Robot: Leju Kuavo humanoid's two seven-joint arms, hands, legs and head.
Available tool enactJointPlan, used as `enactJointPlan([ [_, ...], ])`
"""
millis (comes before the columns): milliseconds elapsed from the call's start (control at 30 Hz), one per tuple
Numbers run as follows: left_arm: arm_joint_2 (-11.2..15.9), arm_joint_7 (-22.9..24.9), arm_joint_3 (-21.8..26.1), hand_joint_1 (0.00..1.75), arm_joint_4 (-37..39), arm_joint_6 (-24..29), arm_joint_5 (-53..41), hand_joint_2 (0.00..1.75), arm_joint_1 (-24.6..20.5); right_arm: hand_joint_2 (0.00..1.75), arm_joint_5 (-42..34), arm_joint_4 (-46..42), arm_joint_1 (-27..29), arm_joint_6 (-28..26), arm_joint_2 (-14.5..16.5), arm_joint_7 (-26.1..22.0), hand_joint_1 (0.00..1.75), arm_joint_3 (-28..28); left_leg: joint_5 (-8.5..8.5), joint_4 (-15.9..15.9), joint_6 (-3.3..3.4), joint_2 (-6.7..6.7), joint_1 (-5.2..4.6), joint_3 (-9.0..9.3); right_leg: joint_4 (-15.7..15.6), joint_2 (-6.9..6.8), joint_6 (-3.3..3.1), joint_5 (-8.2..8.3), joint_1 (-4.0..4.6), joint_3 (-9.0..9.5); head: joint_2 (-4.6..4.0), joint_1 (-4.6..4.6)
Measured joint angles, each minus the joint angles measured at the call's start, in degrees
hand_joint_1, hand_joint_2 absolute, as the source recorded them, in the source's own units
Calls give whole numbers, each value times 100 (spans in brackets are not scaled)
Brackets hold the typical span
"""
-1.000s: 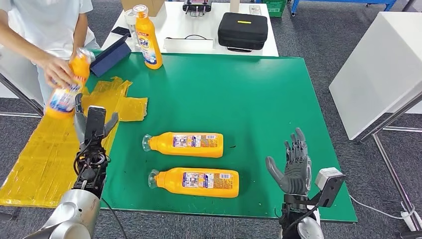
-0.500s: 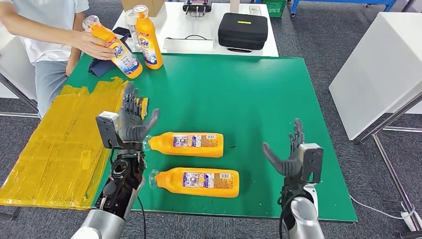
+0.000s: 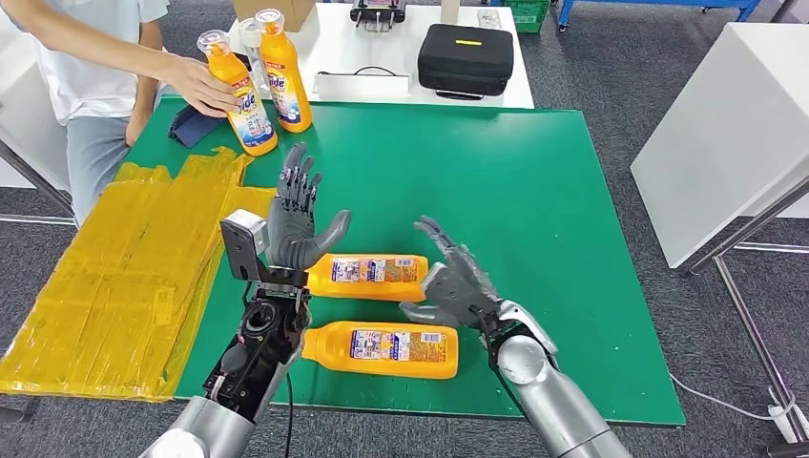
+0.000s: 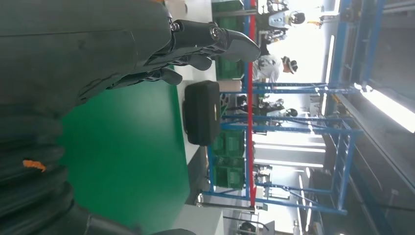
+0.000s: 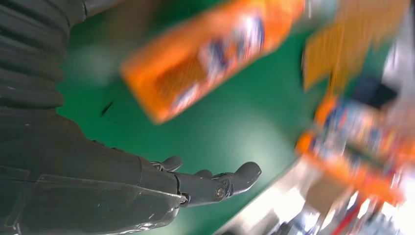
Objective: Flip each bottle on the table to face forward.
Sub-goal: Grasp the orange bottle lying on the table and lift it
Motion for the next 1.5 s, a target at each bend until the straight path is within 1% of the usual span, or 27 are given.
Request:
enactJointPlan([
  [133,-20,-72,-95,0,170,84,63,175,-140,175,38,262,-252,228,87,-63,0,499,0,0,0,-1,0,0,0,-1,0,0,0,1,0,-1],
  [267,-22,-149,-125,0,295,224,101,175,-203,175,-18,439,-412,309,181,-136,0,773,1,0,0,-1,0,0,1,0,0,0,0,1,0,1],
  [467,9,-253,-107,0,452,559,188,175,-285,175,-86,584,-636,360,526,-193,0,1221,1,0,-1,0,3,0,2,0,-1,-1,2,-1,0,-1],
  [600,93,-263,3,0,592,615,272,175,-386,175,-126,548,-665,330,631,-146,0,1599,1,0,-1,0,8,0,2,0,-2,-2,8,-1,0,0],
  [800,192,-266,203,0,669,955,219,175,-415,175,-185,367,-663,238,610,-86,0,1879,1,0,-1,-2,8,0,2,-1,-2,-1,4,0,0,1],
  [967,298,-266,391,0,793,1613,-8,175,-521,175,-210,186,-586,124,503,-16,0,1937,1,0,-1,-2,7,0,2,-1,-2,-1,2,0,0,1],
  [1100,402,-266,515,0,922,1726,-59,175,-613,175,-214,84,-498,103,405,-13,0,1938,1,0,-1,-2,7,0,2,0,-2,-1,3,0,0,1],
  [1333,446,-266,572,0,1033,1776,-103,175,-661,175,-215,3,-462,92,339,-6,0,1939,1,0,-1,-1,7,0,2,0,-2,-1,3,-1,0,0],
  [1433,478,-267,628,0,1132,2043,-240,175,-736,175,-216,-89,-380,22,293,81,0,1917,1,0,-1,-1,7,0,2,0,-2,-1,4,0,0,1],
  [1500,542,-268,728,0,1262,2243,-325,175,-838,175,-186,-235,-228,-53,232,196,0,1851,1,0,-1,-1,7,1,2,0,-2,-1,4,0,0,1],
])
